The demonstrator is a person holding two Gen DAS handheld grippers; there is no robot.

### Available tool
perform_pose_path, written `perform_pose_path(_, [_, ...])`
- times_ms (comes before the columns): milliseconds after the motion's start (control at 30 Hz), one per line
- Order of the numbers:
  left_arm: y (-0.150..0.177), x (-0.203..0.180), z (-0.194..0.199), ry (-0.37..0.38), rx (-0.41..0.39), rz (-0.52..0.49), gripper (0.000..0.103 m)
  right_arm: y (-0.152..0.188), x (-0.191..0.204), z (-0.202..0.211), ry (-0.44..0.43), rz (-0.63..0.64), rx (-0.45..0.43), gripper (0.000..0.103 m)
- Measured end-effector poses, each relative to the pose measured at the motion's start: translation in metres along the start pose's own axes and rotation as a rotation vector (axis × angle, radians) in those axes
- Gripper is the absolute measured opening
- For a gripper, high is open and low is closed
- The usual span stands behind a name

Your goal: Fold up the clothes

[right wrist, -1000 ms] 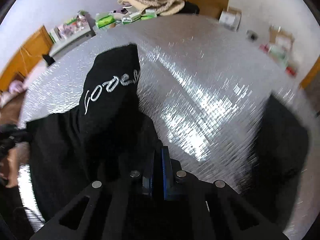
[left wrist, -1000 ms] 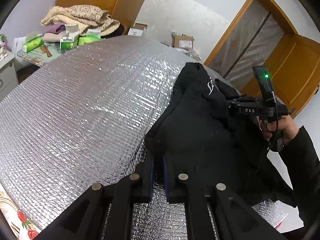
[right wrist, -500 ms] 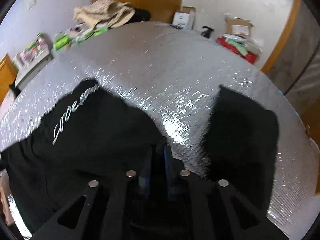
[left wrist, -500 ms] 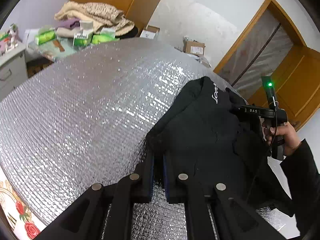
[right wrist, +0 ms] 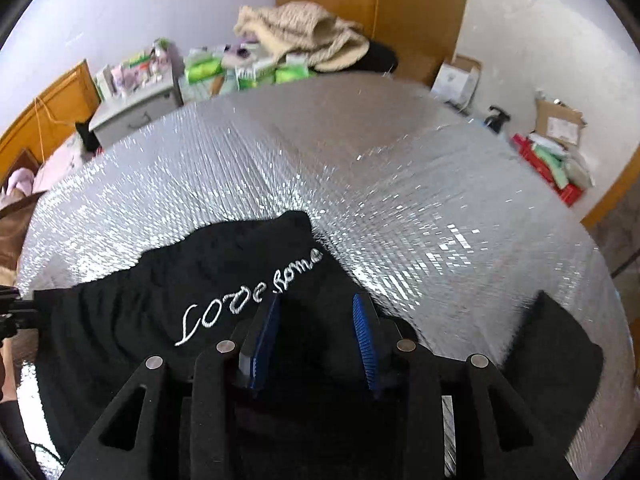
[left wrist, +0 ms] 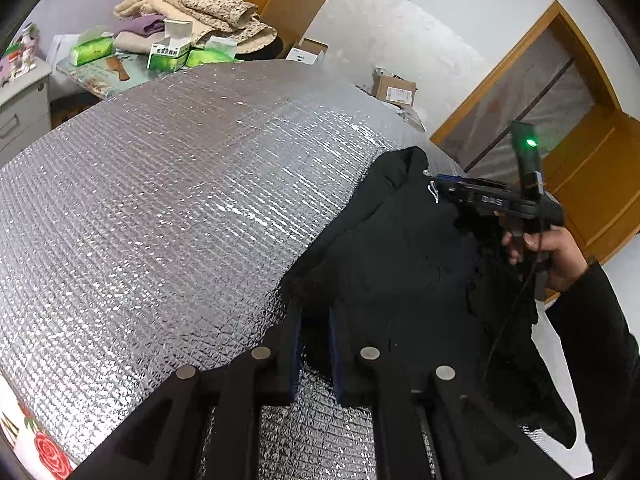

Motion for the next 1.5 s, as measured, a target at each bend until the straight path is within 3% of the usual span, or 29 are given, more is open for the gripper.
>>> perform_pose_path(133, [-0.001,-0.007,-0.001,0.0,-0.02,-0.042,0.009,0.001,0.003,-0.02,-0.027,0.02,0.037,0.038])
perform_pose_path(200, [-0.003,-0.009,0.001,-0.003,-0.038,-0.056,0.008,-0.007,0.0,-0.011,0.007,0.0,-0.011,0.017])
perform_pose_path(233, [-0.006,-0.009,0.004,-0.005,-0.054,-0.06,0.008,-0.01,-0.002,-0.007,0.023,-0.009,-0.035,0.003])
perform_pose_path(433, [-0.025,-0.005,0.025,-0.043,-0.167,-0.075,0.008,-0.038,-0.012,0.021,0.126,-0.065,-0.186,0.001])
perform_pose_path(533, [-0.033,0.006,0.029,-0.078,-0.177,-0.063,0.008,-0.056,-0.004,0.02,0.118,-0.051,-0.196,0.001])
perform_pose_path(633, [-0.037,0.02,0.029,-0.121,-0.165,-0.046,0.008,-0.053,0.003,0.004,0.065,-0.033,-0.152,0.004])
perform_pose_path(700, [-0.034,0.032,0.026,-0.139,-0.129,-0.025,0.008,-0.052,0.008,-0.007,0.029,-0.021,-0.122,0.019])
perform_pose_path(733, [-0.032,0.038,0.022,-0.137,-0.106,-0.011,0.008,-0.051,0.01,-0.013,0.012,-0.015,-0.107,0.036])
perform_pose_path(767, [-0.03,0.043,0.02,-0.134,-0.092,-0.002,0.008,-0.05,0.013,-0.018,-0.006,-0.009,-0.092,0.042])
perform_pose_path(933, [-0.026,0.042,0.019,-0.137,-0.087,-0.01,0.009,-0.046,0.025,-0.046,-0.095,0.021,-0.017,0.042])
perform_pose_path(1000, [-0.027,0.04,0.019,-0.139,-0.089,-0.014,0.008,-0.047,0.027,-0.051,-0.089,0.019,0.004,0.04])
perform_pose_path(1067, [-0.03,0.038,0.023,-0.136,-0.103,-0.02,0.008,-0.054,0.029,-0.05,-0.036,0.022,0.008,0.005])
perform_pose_path(1233, [-0.043,0.023,0.049,-0.141,-0.24,-0.067,0.008,-0.081,0.028,-0.006,0.055,0.028,-0.199,0.005])
perform_pose_path(1333, [-0.051,0.024,0.056,-0.183,-0.301,-0.082,0.008,-0.097,0.026,0.02,0.099,-0.01,-0.339,0.005])
perform_pose_path(1400, [-0.056,0.032,0.051,-0.229,-0.294,-0.073,0.008,-0.102,0.031,0.008,0.081,0.003,-0.308,0.007])
perform_pose_path(1500, [-0.056,0.065,0.029,-0.257,-0.159,0.06,0.008,-0.096,0.037,-0.035,0.066,0.028,-0.109,0.015])
Point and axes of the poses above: each gripper's, at about its wrist camera, not at the fingertips, and z roughly against the way its jaws point, x to its left, y to its underside, the point moved 3 cm from there along -z, roughly the way its jaws point, and after that the axes turned 6 degrees about z, right-handed, at the moved point
